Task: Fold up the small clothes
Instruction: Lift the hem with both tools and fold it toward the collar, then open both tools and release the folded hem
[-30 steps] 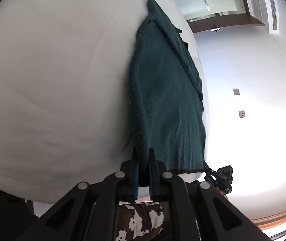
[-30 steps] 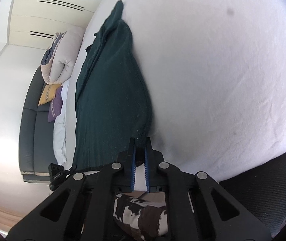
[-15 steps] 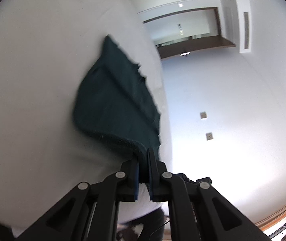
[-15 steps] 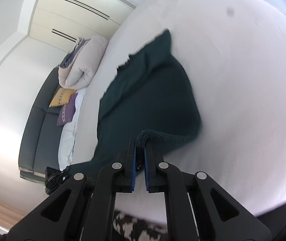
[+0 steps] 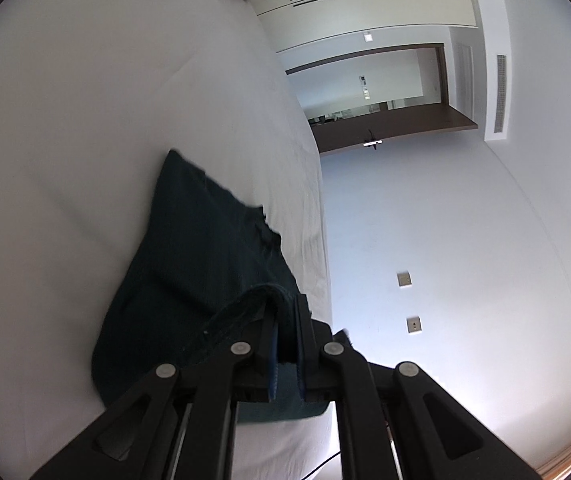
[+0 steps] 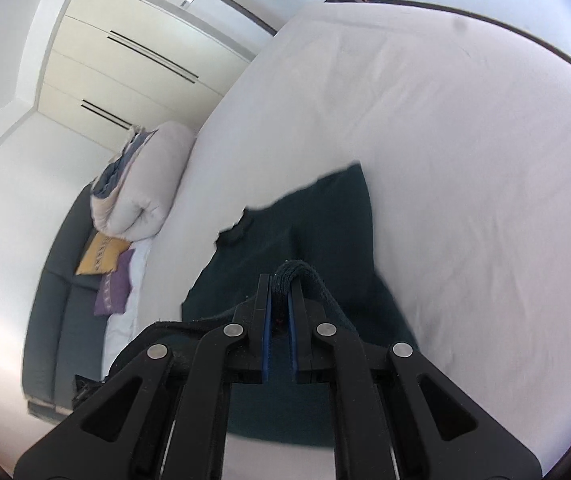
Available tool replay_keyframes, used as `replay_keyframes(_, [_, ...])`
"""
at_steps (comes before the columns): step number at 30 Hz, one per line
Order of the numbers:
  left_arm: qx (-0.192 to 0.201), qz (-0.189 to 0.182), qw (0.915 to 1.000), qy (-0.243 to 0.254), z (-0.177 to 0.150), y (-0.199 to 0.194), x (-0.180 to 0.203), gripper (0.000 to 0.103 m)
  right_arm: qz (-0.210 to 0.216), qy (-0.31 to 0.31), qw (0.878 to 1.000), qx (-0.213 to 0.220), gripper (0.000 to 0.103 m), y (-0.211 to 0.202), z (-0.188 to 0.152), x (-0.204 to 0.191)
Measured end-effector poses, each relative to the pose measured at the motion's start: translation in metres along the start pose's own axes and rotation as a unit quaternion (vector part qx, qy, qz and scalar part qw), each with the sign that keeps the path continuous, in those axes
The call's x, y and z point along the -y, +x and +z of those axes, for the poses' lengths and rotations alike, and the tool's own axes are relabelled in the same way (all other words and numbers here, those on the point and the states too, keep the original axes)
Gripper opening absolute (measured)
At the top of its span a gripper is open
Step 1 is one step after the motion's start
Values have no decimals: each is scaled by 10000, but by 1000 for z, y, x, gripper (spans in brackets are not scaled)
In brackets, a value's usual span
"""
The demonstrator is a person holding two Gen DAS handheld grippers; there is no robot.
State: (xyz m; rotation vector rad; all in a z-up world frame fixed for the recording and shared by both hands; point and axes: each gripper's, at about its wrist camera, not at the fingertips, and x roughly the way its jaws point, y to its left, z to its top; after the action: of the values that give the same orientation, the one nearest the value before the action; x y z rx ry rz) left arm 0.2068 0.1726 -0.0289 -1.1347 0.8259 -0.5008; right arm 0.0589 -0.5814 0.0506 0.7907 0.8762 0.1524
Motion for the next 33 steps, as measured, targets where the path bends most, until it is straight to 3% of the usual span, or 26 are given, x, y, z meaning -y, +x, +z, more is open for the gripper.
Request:
replay_keyframes(8, [48,314,9995,-18,58,54,-8,6,-391,4,9992,54,6,82,61,-2])
replay_keyframes(14, [42,808,9966,-136,87,95,-40,8,-700,93,9975,-51,8,142,87,7])
replay_keyframes(16, [117,1031,9939,-372,92,102,-59,29,-882,250,9956,-177,9,165,96,14])
replay_keyframes(17, [193,1103,9928,-431,92,102,-66,57,-901,300,9953,-200,17,174,99,15])
replay_keyframes(18, [326,1116,9920,-488,92,98,-70,70,-946,315,9949,-179,32,180,102,17])
replay_keyframes(19, [414,1050,9923,-506,90,94,-73,72,-1017,280,9944,-62,45,184,104,16])
replay_keyframes(20, [423,1003,9929,-488,88,90,-74,73,-1036,254,9943,69,74,185,103,15])
replay_keyframes(21, [377,958,9939,-396,84,87,-73,73,-1008,246,9943,233,85,182,103,15])
replay_keyframes(27, [211,1180,9915,507,45,76,-47,72,-923,8,9943,539,81,162,98,16])
replay_keyframes(30, [178,1422,9818,1246,24,81,-22,72,-837,-464,9944,441,72,166,89,-5])
replay_keyframes(33, [85,1633,9717,1703,9,97,-7,72,-884,-1044,9904,200,70,177,75,-35])
